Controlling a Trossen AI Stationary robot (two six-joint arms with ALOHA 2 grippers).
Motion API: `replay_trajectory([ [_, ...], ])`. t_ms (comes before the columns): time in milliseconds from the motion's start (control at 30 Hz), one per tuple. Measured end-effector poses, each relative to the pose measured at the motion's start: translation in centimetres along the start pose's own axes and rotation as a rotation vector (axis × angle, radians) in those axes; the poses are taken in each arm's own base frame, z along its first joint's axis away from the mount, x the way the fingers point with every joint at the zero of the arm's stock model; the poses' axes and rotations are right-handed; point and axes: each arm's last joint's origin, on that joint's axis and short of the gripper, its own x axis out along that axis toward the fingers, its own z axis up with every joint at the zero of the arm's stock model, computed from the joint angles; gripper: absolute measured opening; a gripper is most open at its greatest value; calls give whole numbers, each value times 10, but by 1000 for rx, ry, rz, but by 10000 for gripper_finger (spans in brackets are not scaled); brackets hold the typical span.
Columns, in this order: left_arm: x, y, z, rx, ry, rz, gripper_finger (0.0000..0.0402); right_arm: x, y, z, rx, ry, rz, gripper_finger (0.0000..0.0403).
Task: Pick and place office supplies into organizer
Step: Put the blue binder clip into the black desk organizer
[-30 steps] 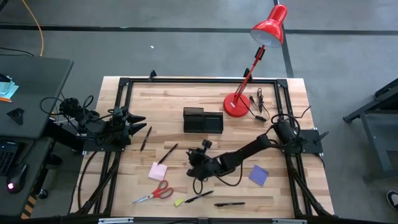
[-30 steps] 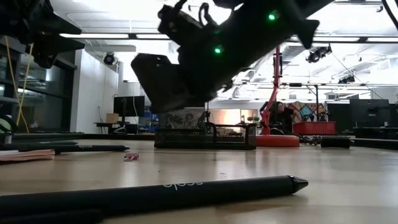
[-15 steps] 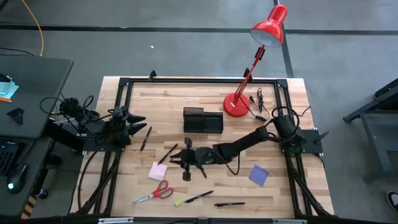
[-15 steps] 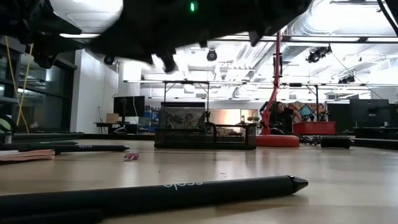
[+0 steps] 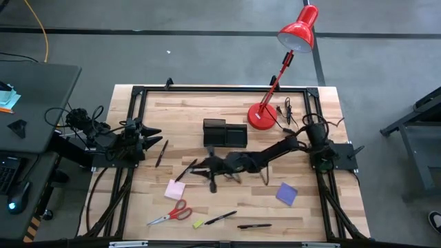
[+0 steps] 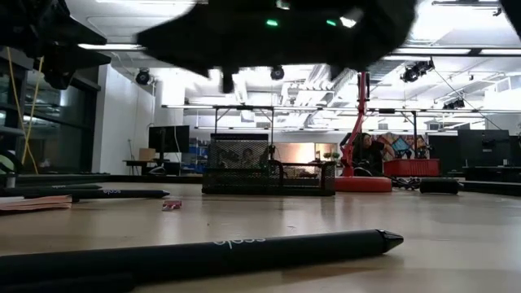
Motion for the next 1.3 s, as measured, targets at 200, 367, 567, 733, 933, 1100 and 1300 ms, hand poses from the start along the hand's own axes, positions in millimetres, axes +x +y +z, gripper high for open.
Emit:
replay_trajectory([
  [200,0,0,0,0,0,0,168,-49,-5,12,10,-106,-75,38],
  [367,0,0,0,0,0,0,168,-64,-12,14,-61,59,-271,40],
  [567,0,0,0,0,0,0,168,-63,-31,15,-71,201,-369,47],
  [733,0,0,0,0,0,0,168,-65,-54,7,-27,307,-416,41],
  [933,0,0,0,0,0,0,168,-65,-67,-1,68,342,-431,48],
  [1100,0,0,0,1,0,1,168,-63,-71,-21,70,385,-472,39],
  [1300,0,0,0,0,0,0,168,-63,-84,-33,95,406,-516,48],
])
